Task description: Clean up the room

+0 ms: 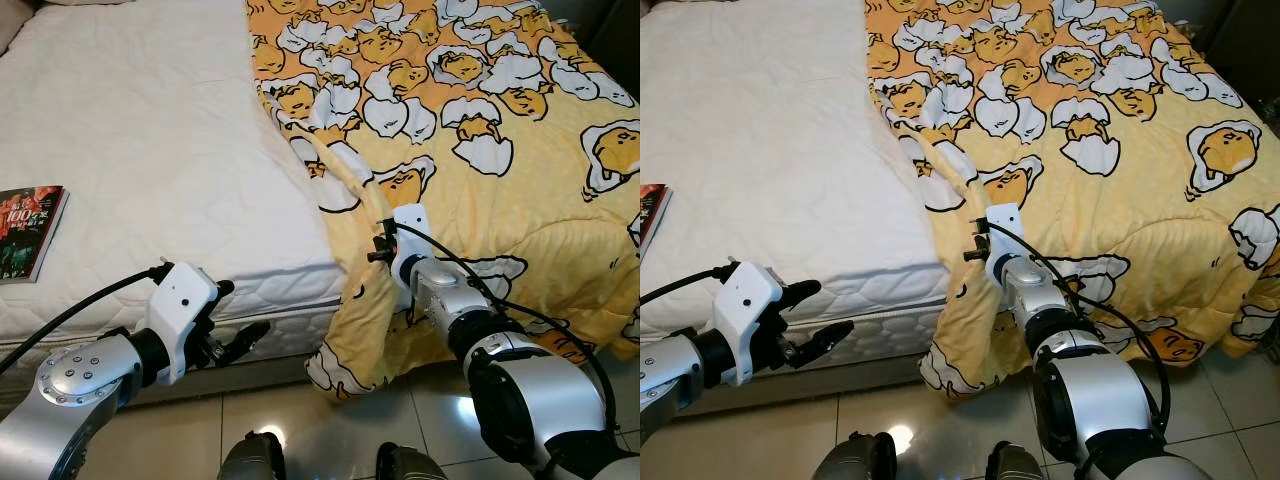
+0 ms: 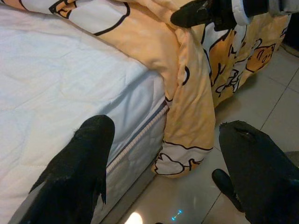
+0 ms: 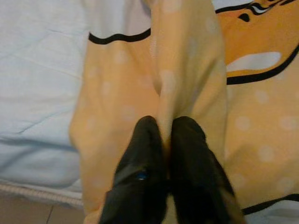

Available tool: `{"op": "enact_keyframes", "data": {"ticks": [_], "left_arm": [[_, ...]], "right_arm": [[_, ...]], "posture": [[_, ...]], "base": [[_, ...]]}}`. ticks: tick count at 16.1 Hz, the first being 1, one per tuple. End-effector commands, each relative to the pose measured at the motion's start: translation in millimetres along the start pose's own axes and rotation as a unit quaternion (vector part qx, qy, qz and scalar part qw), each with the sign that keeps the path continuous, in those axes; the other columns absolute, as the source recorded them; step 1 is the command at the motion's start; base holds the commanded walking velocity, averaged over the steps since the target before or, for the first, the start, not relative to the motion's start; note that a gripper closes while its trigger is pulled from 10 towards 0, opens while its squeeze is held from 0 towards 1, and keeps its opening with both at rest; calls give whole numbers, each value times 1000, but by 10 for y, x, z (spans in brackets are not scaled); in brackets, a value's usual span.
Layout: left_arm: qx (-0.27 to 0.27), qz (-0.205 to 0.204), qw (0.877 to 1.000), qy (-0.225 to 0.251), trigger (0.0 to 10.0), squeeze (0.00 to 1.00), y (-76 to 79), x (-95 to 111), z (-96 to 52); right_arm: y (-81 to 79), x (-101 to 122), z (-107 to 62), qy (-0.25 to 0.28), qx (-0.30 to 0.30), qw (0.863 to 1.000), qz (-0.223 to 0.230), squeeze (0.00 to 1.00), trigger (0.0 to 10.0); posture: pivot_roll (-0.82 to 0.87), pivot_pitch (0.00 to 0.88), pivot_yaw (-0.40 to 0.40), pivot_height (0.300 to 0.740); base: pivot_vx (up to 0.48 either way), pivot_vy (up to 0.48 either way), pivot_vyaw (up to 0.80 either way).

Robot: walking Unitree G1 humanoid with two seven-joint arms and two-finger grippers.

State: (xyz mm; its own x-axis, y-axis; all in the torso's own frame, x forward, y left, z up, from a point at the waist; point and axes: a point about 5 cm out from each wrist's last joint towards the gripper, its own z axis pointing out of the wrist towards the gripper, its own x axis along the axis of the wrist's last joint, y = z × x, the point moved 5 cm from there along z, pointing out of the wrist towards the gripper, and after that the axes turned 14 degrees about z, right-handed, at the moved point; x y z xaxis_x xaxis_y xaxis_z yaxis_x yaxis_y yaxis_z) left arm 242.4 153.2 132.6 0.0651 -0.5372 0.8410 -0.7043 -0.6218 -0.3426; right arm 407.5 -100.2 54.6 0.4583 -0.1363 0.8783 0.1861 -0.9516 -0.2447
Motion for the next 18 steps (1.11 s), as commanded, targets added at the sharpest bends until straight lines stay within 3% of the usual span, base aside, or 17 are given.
{"op": "enact_keyframes", "data": {"ticks": [1, 2, 4, 5, 6, 7, 8, 11, 14, 15, 16, 18], "left_arm": [[-2, 2, 1000, -6, 10000, 0, -12, -27, -14], [0, 2, 1000, -7, 10000, 0, -23, -34, -17], [10, 3, 1000, -12, 10000, 0, -85, -71, -36], [15, 4, 1000, -15, 10000, 0, -126, -96, -53], [16, 4, 1000, -16, 10000, 0, -133, -102, -56], [18, 4, 1000, -17, 10000, 0, -154, -109, -57], [24, 8, 1000, -17, 10000, 0, -199, -106, -49], [29, 12, 999, -16, 10000, 0, -235, -100, -40], [28, 16, 999, -16, 10000, 0, -233, -99, -36], [27, 18, 999, -16, 10000, 0, -228, -98, -30], [26, 18, 999, -16, 10000, 0, -221, -100, -28], [25, 20, 999, -18, 10000, 0, -209, -112, -21]], "right_arm": [[-59, 1, 5, 0, 20, 1000, 11, 0, 0], [-104, -6, 7, -2, 35, 999, 14, 0, 0], [-379, -86, 3, -18, 114, 993, 18, 0, 0], [-641, -169, -18, -33, 180, 983, 22, 0, 0], [-698, -186, -24, -36, 194, 980, 23, 0, 0], [-945, -254, -63, -49, 251, 966, 29, 0, 0], [-1333, -336, -156, -65, 337, 939, 34, 0, 0], [-1661, -419, -278, -81, 411, 908, 33, 0, 0], [-1757, -539, -323, -94, 423, 901, 20, 0, 0], [-1714, -638, -321, -104, 410, 906, 3, 0, 2235], [-1683, -685, -314, -110, 400, 910, -10, 0, 10000], [-1645, -784, -321, -120, 390, 913, -12, 0, 10000]], "posture": [[191, 152, 37, 740], [190, 151, 37, 740], [182, 148, 36, 740], [178, 142, 38, 740], [178, 142, 38, 740], [177, 141, 39, 740], [177, 139, 40, 740], [176, 134, 42, 740], [175, 133, 39, 740], [174, 131, 39, 740], [173, 130, 38, 740], [169, 130, 38, 740]], "base": [[0, 0, 0], [0, 0, 0], [0, 0, 0], [0, 0, 0], [0, 0, 0], [0, 0, 0], [0, 0, 0], [0, 0, 0], [0, 0, 0], [0, 0, 0], [0, 0, 0], [0, 0, 0]]}}
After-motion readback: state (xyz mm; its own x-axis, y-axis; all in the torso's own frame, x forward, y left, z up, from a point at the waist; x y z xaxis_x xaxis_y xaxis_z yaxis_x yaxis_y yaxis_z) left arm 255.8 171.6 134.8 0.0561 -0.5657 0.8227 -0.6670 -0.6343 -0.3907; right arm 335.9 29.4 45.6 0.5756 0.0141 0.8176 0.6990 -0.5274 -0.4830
